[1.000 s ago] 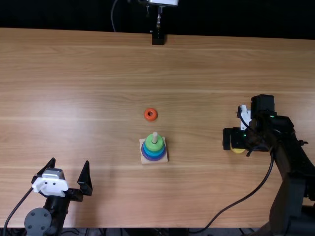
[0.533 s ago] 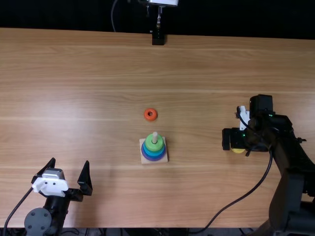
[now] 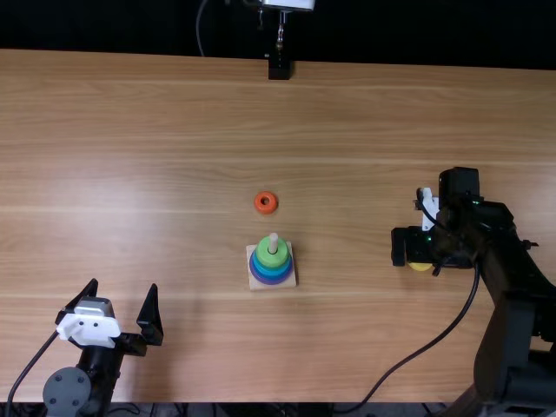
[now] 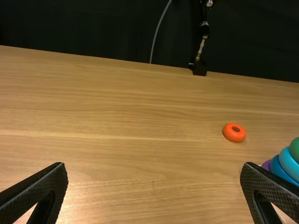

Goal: Build the Hanoi tower: stack the rings onto the peg from bottom to top in this color order: purple, dark blue, light blue, dark green, light green, yellow, orange.

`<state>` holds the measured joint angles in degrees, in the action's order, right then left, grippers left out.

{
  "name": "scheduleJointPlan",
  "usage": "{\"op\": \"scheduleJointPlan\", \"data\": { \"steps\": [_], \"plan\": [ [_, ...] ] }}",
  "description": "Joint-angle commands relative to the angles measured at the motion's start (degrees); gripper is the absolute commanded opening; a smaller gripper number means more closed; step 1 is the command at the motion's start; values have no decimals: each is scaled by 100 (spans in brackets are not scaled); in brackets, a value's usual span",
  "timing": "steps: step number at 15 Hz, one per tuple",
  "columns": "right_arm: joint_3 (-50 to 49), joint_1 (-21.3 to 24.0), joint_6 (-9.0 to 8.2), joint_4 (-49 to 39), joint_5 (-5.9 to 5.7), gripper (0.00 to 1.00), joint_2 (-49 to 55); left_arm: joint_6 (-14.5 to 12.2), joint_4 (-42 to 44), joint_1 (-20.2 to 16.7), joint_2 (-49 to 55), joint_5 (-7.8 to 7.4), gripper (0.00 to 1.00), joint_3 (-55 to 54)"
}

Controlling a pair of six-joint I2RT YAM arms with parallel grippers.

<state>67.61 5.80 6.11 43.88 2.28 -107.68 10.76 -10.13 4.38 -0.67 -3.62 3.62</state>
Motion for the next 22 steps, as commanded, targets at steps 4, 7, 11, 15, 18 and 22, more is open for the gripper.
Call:
{"op": "scheduleJointPlan", "data": {
  "steps": [4,7,11,15,18,22],
  "plan": [
    [173,79,-10,-5,-7,11,-113,-22,-73,-95,67,-29,100,-309],
    [270,79,11,6,14,0,-104,-22,-73,-95,67,-29,100,-309],
    [727,70,11,27,14,0,-87,-22,-73,-95,67,-29,100,-309],
    [1360,-141,328,765,4,0,-25,-22,-73,-95,67,-29,100,-309],
    [1887,-826,591,1504,4,0,98,-22,-73,-95,67,-29,100,-309],
    [2326,-1547,602,1883,14,0,186,-22,-73,-95,67,-29,100,-309]
  ]
}}
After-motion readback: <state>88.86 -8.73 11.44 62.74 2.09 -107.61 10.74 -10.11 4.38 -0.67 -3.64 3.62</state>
